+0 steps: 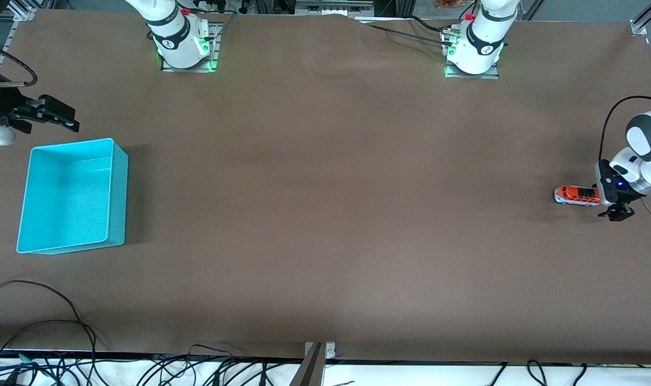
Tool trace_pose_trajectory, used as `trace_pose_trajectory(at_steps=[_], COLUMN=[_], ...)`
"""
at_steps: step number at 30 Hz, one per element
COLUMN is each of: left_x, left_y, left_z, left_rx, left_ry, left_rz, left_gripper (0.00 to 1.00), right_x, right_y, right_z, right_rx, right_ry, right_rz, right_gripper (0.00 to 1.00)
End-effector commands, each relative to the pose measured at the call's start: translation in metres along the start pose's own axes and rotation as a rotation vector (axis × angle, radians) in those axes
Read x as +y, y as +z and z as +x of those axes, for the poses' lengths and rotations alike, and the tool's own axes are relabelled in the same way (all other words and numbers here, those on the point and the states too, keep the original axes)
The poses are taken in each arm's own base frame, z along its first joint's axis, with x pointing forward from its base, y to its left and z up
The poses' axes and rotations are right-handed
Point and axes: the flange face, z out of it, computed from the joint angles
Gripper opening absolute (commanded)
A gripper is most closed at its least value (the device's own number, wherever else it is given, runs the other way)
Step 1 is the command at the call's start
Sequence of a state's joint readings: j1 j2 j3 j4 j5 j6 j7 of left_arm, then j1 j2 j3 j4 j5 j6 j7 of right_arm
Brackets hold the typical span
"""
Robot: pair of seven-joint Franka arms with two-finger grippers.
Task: Wind up bus and store in blue box
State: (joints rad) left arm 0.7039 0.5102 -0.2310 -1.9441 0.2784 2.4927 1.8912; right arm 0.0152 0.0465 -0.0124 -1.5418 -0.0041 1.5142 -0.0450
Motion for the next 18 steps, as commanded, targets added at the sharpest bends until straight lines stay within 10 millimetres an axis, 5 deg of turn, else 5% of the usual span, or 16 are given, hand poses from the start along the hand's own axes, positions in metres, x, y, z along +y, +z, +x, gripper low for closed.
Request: trace_pose_trajectory(at_steps=[1,9,18], left_x=[-0.008,-0.039,-0.069], left_y=[-0.049,-0.097,-0.138], left_z=[0.014,0.046,0.112], left_rx=[-0.033,-0.018,0.009], left_ry=[-0.009,-0.109,-0.175], left_rz=[-0.011,-0.066,-0.105], left_gripper=[1.0,1.0,1.0], right_x=[0.001,0.001,0.001], right_y=[-0.005,-0.005,-0.005], right_z=[0.001,0.001,0.001], right_rx=[0.006,0.006,0.006], right_ry=[0.01,0.01,0.011], right_rz=[0.016,0.016,0.016], right_gripper=[1.0,1.0,1.0])
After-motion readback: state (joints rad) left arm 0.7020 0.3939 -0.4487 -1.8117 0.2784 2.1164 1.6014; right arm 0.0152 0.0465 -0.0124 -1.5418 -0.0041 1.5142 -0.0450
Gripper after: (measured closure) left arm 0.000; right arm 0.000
